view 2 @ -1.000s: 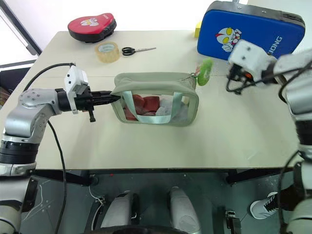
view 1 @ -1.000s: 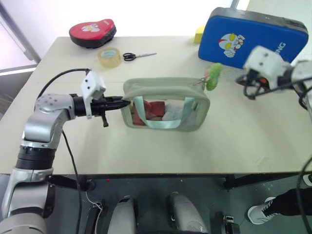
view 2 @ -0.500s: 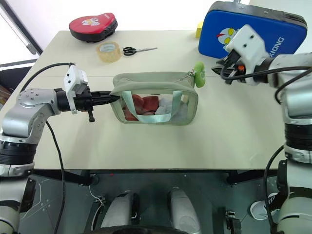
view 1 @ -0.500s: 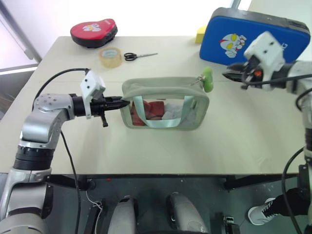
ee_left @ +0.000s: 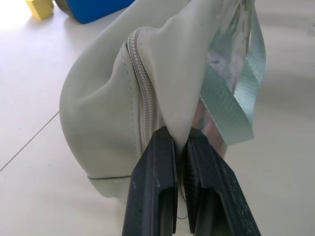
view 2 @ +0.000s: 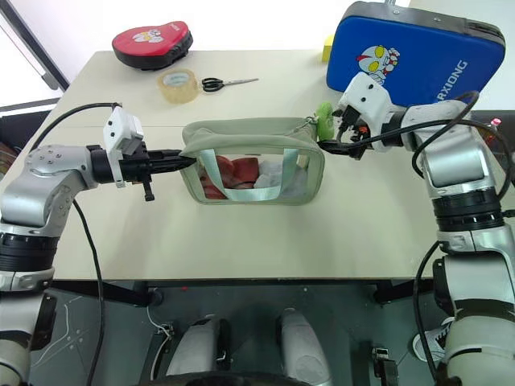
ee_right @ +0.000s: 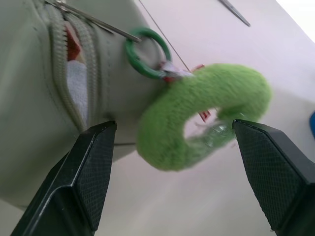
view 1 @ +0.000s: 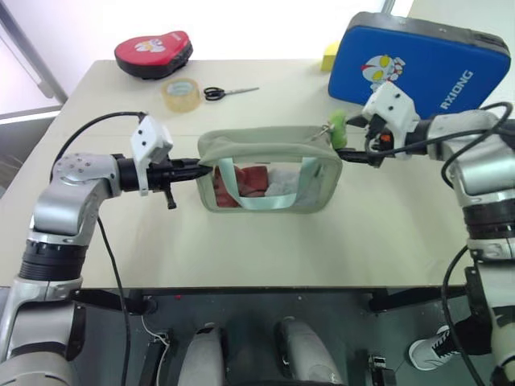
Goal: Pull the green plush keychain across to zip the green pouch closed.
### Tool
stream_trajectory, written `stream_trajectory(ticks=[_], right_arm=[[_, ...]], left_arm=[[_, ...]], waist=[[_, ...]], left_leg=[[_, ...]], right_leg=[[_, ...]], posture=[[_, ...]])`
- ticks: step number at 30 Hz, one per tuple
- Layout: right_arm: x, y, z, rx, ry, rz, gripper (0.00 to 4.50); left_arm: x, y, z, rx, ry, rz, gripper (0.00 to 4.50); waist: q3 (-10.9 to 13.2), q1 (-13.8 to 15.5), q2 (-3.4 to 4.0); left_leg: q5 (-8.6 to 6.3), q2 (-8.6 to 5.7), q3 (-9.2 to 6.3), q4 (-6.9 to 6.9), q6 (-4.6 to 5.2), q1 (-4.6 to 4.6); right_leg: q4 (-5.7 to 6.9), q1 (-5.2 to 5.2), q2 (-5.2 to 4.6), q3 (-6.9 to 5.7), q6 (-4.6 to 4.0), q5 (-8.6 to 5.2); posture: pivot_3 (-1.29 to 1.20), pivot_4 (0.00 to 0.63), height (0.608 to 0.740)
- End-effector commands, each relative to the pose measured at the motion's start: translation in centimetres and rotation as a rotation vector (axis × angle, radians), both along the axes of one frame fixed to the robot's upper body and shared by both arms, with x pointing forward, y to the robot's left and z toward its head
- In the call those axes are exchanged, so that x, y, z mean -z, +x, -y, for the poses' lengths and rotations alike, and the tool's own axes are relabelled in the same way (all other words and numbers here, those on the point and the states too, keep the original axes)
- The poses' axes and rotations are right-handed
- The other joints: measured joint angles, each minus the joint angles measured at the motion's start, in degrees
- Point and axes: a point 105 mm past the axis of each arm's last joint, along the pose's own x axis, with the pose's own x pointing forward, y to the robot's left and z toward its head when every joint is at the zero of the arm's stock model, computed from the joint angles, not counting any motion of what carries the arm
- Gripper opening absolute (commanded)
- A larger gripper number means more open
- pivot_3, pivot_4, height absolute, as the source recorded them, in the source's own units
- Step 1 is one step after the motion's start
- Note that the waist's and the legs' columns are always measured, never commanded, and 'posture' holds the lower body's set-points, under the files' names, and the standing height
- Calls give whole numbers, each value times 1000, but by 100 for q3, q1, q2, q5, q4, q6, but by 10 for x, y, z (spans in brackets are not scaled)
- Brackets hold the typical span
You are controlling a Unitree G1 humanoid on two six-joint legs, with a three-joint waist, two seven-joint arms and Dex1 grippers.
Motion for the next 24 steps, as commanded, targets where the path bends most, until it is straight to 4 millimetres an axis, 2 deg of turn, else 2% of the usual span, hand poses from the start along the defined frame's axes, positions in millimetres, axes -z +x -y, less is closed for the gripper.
stream_trajectory(ticks=[1,2,5,11,14,18,20,24], right_arm=[[-12,2,-8,-28,-8,51,3897],[-11,3,-9,-29,-10,48,3897],[-7,6,-11,-11,-1,32,3106],[-14,7,5,70,22,48,20],[-15,-2,16,95,29,39,20],[-3,-18,41,178,-10,6,20],[9,-33,51,196,-39,-33,20],[50,-61,60,197,-166,-145,20]], left_arm=[[-10,-1,1,11,24,44,0],[-10,-1,1,12,24,44,0],[-10,-1,1,14,28,46,0],[-10,1,0,9,36,48,0],[-9,1,-2,2,36,47,0],[-8,1,-3,-13,31,43,0],[-8,1,-5,-22,27,41,0],[-6,-1,-7,-36,15,29,0]], waist=[[0,-1,0],[0,-2,0],[0,-1,0],[0,0,0],[0,2,0],[0,25,0],[0,29,0],[-1,34,-2]], left_leg=[[0,0,0,0,0,0],[0,0,0,0,0,0],[0,0,0,0,0,0],[0,0,-1,0,0,0],[0,0,-1,0,0,0],[0,0,-4,-2,0,-2],[0,-1,-4,-1,0,-2],[-1,-1,-8,-4,1,0]], right_leg=[[0,0,0,0,0,0],[0,0,0,0,0,0],[1,0,0,0,0,0],[1,0,0,0,0,0],[1,0,0,0,0,0],[-1,0,0,-3,0,0],[-1,1,0,-2,0,0],[-2,4,2,-2,0,-1]], posture=[[0,150,737],[0,150,737],[0,150,737],[0,150,737],[0,150,737],[0,150,737],[0,150,737],[0,150,737]])
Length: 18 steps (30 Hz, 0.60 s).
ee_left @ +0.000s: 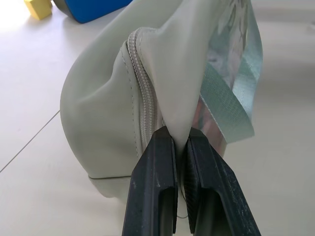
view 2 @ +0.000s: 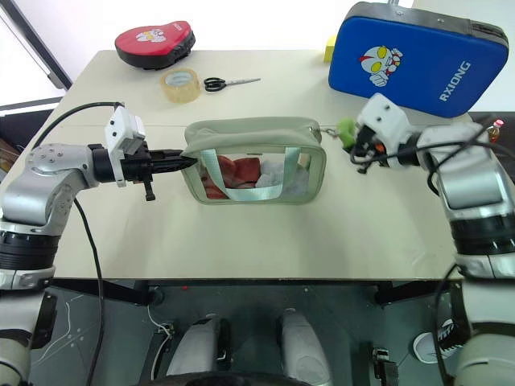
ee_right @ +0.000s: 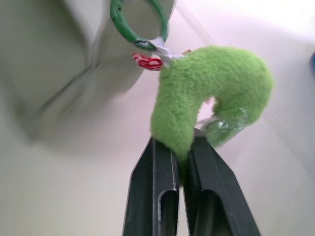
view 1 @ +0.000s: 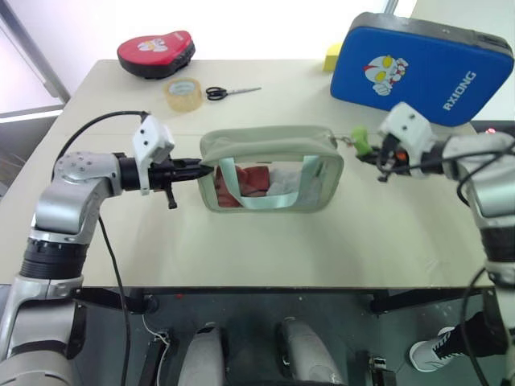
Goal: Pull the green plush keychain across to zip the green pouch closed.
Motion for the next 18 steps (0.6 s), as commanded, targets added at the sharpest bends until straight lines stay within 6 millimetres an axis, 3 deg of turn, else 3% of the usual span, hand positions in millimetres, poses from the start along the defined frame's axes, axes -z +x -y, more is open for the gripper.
stream_trajectory(ticks=[1,5,10,14,18], right_arm=[[9,-13,9,31,-57,-23,20],[39,-13,8,62,-110,-76,20],[49,9,20,191,-153,-38,20],[15,38,43,407,-57,86,20],[-11,48,73,564,-34,175,20]], left_arm=[[-6,0,-11,-51,-5,18,0],[-5,0,-10,-53,-9,14,0],[-6,0,-10,-60,-18,15,0],[-6,-2,-11,-60,-19,12,0],[-5,-5,-11,-58,-18,6,0]], waist=[[0,-30,0],[-1,-42,0],[-2,-37,-2],[-2,-42,-2],[-2,-25,-2]], left_leg=[[0,0,-1,1,0,0],[1,-1,2,20,-1,6],[0,-1,2,24,-1,7],[1,-1,4,24,-1,6],[1,0,2,22,-1,6]], right_leg=[[0,1,0,0,0,0],[9,9,2,5,0,1],[8,13,2,4,0,1],[8,12,0,5,0,2],[9,12,0,3,0,2]], posture=[[0,150,737],[0,150,737],[0,150,737],[0,150,737],[0,150,737]])
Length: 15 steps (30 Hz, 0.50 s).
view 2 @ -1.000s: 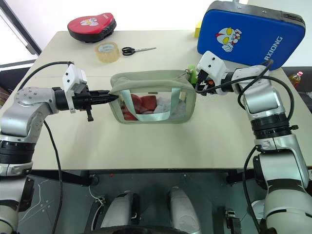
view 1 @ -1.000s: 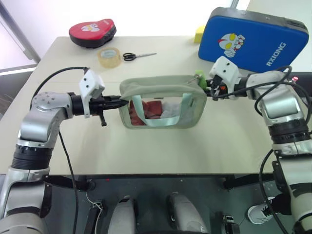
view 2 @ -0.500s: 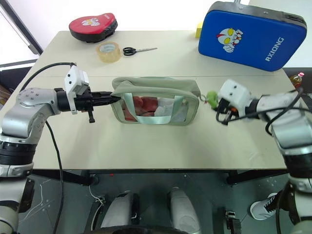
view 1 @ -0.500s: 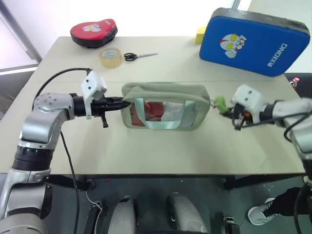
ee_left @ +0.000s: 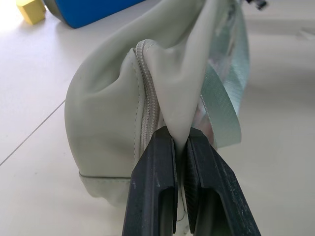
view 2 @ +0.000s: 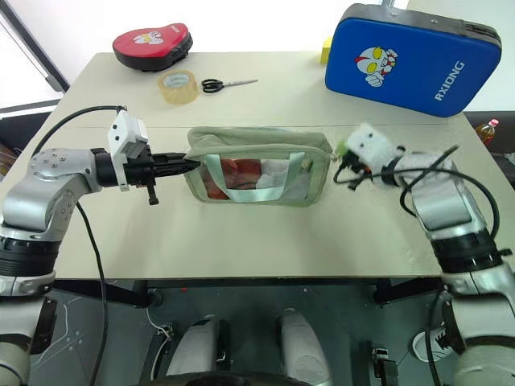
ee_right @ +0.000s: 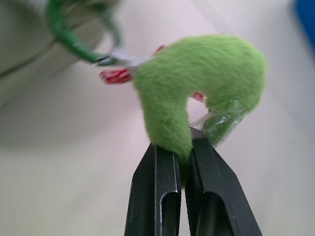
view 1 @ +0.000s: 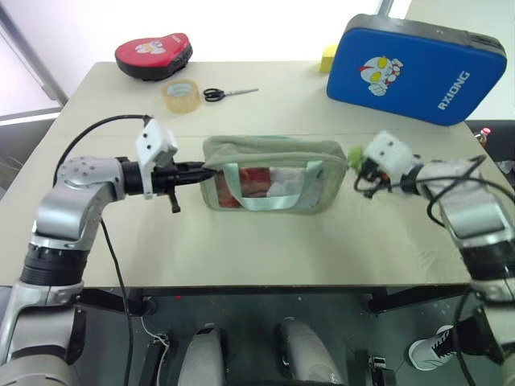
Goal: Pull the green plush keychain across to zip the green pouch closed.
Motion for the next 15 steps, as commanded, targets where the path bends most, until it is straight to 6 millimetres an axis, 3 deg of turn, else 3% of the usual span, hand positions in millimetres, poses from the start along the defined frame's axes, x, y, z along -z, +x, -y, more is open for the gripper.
stream_trajectory(ticks=[1,3,8,15], right_arm=[[-17,0,72,318,-6,56,20],[-18,-3,78,324,-17,42,20],[11,-18,75,250,-107,-78,20],[28,-37,11,-47,-27,-166,20]], left_arm=[[-7,0,-16,-61,5,21,0],[-7,0,-15,-62,3,19,0],[-6,0,-14,-62,4,18,0],[-7,1,-14,-59,-2,21,0]], waist=[[0,22,0],[0,50,0],[0,33,0],[0,-8,1]], left_leg=[[0,0,0,-2,0,-2],[0,0,0,-3,0,-5],[-3,-1,1,-7,5,-6],[-3,0,-2,-6,5,-4]], right_leg=[[-2,-2,0,-1,0,0],[-7,-2,-2,-2,0,0],[-11,-4,-2,0,0,0],[-8,-3,2,-1,0,0]], posture=[[0,150,737],[0,150,737],[0,150,737],[0,150,737]])
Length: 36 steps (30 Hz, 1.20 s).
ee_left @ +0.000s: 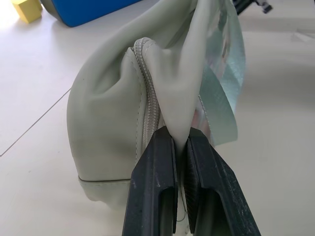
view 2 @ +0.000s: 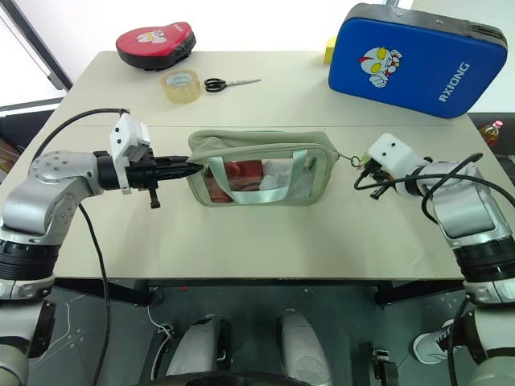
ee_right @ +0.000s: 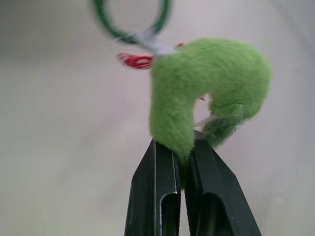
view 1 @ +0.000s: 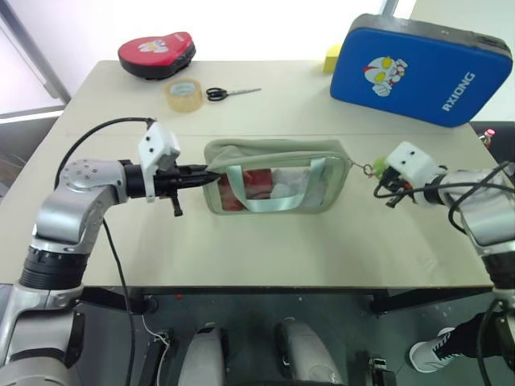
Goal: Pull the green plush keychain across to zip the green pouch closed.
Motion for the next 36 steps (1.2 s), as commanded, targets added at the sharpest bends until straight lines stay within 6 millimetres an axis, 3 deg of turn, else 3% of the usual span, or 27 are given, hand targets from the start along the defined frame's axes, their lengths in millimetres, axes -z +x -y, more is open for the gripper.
stream_trajectory(ticks=[1,8,11,17,18,21,25,30,31,36], right_arm=[[-9,-1,-17,-50,53,21,20],[-18,2,-64,-154,214,40,20],[-20,-2,-69,-176,235,24,1101],[-43,-10,-50,-199,241,60,4134],[-48,-13,-44,-205,234,69,4464],[-64,-20,-26,-220,213,103,4464],[-77,-26,-27,-275,244,133,4500],[-86,-36,-39,-377,308,153,4500],[-88,-38,-42,-397,322,155,4500],[-99,-51,-56,-499,394,160,4500]], left_arm=[[-7,3,-12,-50,-3,27,0],[-9,3,-10,-33,-11,33,0],[-10,3,-8,-20,-10,35,0],[-12,0,-3,54,15,55,0],[-13,-1,-2,71,22,56,0],[-17,-3,0,122,38,36,0],[-25,1,-6,117,43,9,1591],[-45,-7,-26,103,19,28,4219],[-46,-10,-31,99,23,26,4467],[-47,-31,-50,47,-22,24,4467]], waist=[[0,-30,0],[1,-16,1],[1,-6,1],[1,3,0],[1,8,0],[1,17,0],[1,-14,0],[2,-23,1],[3,-28,2],[3,-12,3]], left_leg=[[0,0,1,0,0,1],[0,2,1,0,0,1],[0,1,0,0,0,-1],[0,0,1,1,0,-2],[0,0,1,1,0,-2],[0,-1,1,0,0,-3],[0,0,1,0,0,-2],[0,1,1,-3,1,0],[0,2,1,-3,1,-1],[0,4,2,-6,0,-2]], right_leg=[[1,0,0,0,0,0],[5,-2,3,2,0,0],[3,-3,1,0,0,0],[3,-3,0,0,0,0],[2,-3,0,0,0,0],[-1,-3,0,-1,0,0],[-1,-2,3,-1,0,0],[1,-3,5,1,0,0],[1,-4,5,0,0,0],[0,-6,1,0,0,-1]], posture=[[0,150,737],[0,150,737],[0,150,737],[0,150,737],[0,150,737],[0,150,737],[0,150,737],[0,150,737],[0,150,737],[0,150,737]])
